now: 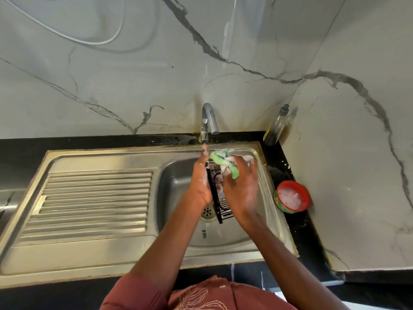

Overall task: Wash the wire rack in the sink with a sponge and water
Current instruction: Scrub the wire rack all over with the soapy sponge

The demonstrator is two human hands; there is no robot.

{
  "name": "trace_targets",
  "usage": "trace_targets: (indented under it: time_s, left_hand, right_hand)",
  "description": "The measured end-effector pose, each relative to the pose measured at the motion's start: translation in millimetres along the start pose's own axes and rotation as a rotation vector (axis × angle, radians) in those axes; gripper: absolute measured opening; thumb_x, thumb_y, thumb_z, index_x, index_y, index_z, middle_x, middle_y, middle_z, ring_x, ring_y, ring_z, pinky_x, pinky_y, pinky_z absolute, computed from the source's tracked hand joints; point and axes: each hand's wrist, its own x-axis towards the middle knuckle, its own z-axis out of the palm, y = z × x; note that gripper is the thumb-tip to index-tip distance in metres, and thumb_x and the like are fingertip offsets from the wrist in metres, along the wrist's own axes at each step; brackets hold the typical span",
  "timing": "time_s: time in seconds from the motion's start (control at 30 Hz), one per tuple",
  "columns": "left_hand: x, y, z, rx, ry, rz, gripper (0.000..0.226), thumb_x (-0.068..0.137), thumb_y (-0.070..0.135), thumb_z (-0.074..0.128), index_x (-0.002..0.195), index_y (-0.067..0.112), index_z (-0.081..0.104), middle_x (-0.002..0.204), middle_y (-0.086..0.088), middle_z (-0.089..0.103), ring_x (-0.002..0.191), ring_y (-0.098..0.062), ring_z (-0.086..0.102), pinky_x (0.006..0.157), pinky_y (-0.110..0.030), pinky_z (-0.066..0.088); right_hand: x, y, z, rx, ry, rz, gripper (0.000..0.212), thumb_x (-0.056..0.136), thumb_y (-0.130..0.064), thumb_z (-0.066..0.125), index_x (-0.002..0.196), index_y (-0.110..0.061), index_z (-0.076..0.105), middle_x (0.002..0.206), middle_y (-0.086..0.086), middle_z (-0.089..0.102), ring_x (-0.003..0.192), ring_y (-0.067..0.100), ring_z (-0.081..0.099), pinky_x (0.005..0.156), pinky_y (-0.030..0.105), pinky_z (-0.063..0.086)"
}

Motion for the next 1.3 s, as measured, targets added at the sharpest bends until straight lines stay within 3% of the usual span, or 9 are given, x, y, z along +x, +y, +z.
trace_targets:
  time_s: [0.13,0.2,0.23,0.27,0.4,0.73,0.93,1.17,1.3]
  left_hand:
    - [-15.3,-6.4,13.1,0.107,-0.038,-0.009,0.11,0.074,0.098,0.039,0.129,0.008,0.072,0.115,-0.012,0.076,0.104,-0.018,0.072,0.101,-0.042,0.05]
    - [-16.2,-12.2,14.0,0.068,-0.061,-0.003,0.107,0.083,0.094,0.028,0.129,0.007,0.07,0.103,-0.008,0.076,0.084,-0.012,0.074,0.106,-0.05,0.009]
    - [-16.1,-14.8,15.5,0.039,-0.063,-0.011,0.108,0.083,0.094,0.03,0.134,0.006,0.068,0.112,-0.013,0.074,0.089,-0.02,0.074,0.048,-0.022,0.024]
    - [-18.3,-15.4,18.5,-0.006,-0.077,-0.014,0.106,0.084,0.093,0.032,0.137,0.007,0.067,0.125,-0.018,0.071,0.103,-0.028,0.073,0.097,-0.044,0.056]
    - [-15.7,-13.1,17.4,-0.179,-0.169,0.029,0.089,0.092,0.081,0.038,0.126,0.005,0.07,0.129,-0.024,0.066,0.117,-0.037,0.065,0.116,-0.052,0.042]
    - [-5.9,-21.2,15.2,-0.332,-0.202,0.13,0.088,0.103,0.07,0.024,0.079,0.008,0.082,0.08,-0.011,0.075,0.075,-0.024,0.076,0.068,-0.032,0.063]
    - [-5.7,-15.8,2.2,-0.297,-0.163,0.035,0.088,0.09,0.086,0.03,0.092,0.009,0.071,0.072,-0.01,0.074,0.064,-0.026,0.075,0.059,-0.033,0.063]
    - [-16.7,-20.4,13.8,-0.283,-0.172,0.093,0.06,0.093,0.072,0.055,0.094,0.014,0.071,0.082,-0.004,0.071,0.079,-0.02,0.071,0.069,-0.031,0.06]
    - [-14.3,-14.7,4.6,-0.35,-0.205,0.075,0.073,0.1,0.072,0.039,0.085,0.01,0.075,0.07,-0.005,0.071,0.063,-0.021,0.072,0.058,-0.028,0.06]
  right_hand:
    - [16.4,7.5,-1.8,0.042,0.038,0.069,0.04,0.091,-0.004,0.065,0.127,-0.021,0.062,0.126,0.006,0.059,0.106,0.016,0.063,0.081,0.039,0.061]
    - [23.3,9.6,-4.9,0.06,0.057,0.102,0.038,0.089,-0.005,0.065,0.123,-0.02,0.062,0.119,0.003,0.062,0.097,0.013,0.064,0.075,0.038,0.061]
    - [25.2,9.8,-6.5,0.045,0.062,0.106,0.036,0.089,-0.005,0.066,0.122,-0.018,0.062,0.118,0.002,0.062,0.097,0.013,0.065,0.075,0.038,0.061]
    - [25.1,8.6,-8.0,0.005,0.059,0.089,0.035,0.089,-0.005,0.066,0.122,-0.017,0.063,0.119,0.002,0.061,0.099,0.015,0.065,0.076,0.038,0.061]
    - [0.2,-6.7,-9.5,-0.294,-0.033,-0.152,0.031,0.083,-0.009,0.07,0.114,-0.016,0.07,0.128,0.005,0.063,0.118,0.028,0.057,0.089,0.045,0.056]
    - [2.0,-31.7,-10.8,-0.226,-0.111,-0.183,0.039,0.08,0.01,0.063,0.114,-0.005,0.074,0.121,0.014,0.068,0.107,0.031,0.064,0.083,0.042,0.06]
    - [-2.9,-30.7,-38.1,-0.091,-0.281,-0.206,0.028,0.086,-0.025,0.064,0.108,-0.015,0.079,0.111,0.004,0.071,0.094,0.019,0.065,0.082,0.035,0.058]
    - [21.4,-42.1,-15.4,-0.154,-0.181,-0.171,0.04,0.087,0.004,0.067,0.117,-0.02,0.076,0.121,0.0,0.071,0.101,0.017,0.07,0.093,0.023,0.055]
    - [11.6,-43.9,-17.7,-0.153,-0.265,-0.189,0.032,0.088,-0.008,0.072,0.117,-0.02,0.075,0.119,-0.002,0.071,0.098,0.016,0.068,0.087,0.029,0.059]
